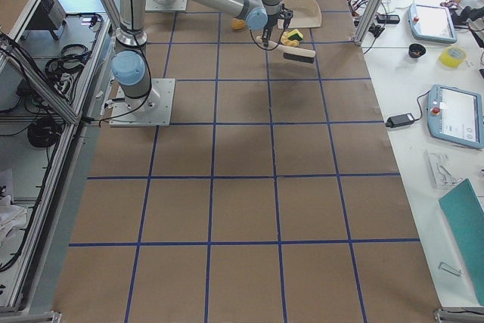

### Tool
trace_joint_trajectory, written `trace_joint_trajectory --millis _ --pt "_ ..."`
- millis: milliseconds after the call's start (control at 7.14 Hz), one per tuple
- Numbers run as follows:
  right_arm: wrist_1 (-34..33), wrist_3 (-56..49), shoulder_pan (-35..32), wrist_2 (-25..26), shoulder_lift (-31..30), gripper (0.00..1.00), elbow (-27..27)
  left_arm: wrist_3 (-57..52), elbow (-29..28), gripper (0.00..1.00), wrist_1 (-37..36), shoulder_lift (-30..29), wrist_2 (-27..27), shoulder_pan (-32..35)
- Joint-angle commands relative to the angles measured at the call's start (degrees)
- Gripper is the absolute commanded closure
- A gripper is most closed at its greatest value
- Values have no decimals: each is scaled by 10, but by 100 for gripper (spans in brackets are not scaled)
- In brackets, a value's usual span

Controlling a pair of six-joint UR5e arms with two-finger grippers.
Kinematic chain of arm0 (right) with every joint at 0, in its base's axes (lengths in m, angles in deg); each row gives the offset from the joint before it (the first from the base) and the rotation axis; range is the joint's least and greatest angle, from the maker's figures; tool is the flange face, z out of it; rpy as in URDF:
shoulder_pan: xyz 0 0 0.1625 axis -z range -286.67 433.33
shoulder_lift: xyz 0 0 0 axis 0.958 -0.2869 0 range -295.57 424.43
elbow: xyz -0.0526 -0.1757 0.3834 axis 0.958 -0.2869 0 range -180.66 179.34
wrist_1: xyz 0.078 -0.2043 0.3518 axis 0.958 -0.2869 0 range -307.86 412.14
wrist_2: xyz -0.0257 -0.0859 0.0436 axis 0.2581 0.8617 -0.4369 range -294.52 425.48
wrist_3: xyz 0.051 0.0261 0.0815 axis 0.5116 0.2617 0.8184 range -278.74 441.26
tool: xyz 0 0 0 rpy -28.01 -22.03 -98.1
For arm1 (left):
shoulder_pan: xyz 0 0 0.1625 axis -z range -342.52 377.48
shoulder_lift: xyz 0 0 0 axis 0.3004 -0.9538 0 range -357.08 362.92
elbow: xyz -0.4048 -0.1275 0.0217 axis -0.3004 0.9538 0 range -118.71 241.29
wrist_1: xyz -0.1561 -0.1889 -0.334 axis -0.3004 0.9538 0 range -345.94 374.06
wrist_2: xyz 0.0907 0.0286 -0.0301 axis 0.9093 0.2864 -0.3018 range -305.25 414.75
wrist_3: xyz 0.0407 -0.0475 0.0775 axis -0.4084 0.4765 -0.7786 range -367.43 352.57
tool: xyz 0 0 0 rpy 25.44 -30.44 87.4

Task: Sweep and dump trash into bin
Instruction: 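Sweep the sponge and bread roll into the dustpan with the right-held brush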

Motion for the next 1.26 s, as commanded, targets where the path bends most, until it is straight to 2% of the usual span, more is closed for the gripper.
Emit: trace_joint_trajectory --millis 0,420,840,1120 --pt "-47 68 -37 -38 44 100 -28 2 1 100 0 -7 23 14" --pt "-107 159 -98 -68 118 100 -102 1 -1 100 0 -8 23 15" --pt "-107 257 -161 -84 166 100 -217 1 -1 100 -2 -8 22 15" --pt "-80 246 -154 -83 152 100 -220 -6 2 100 0 -4 21 14"
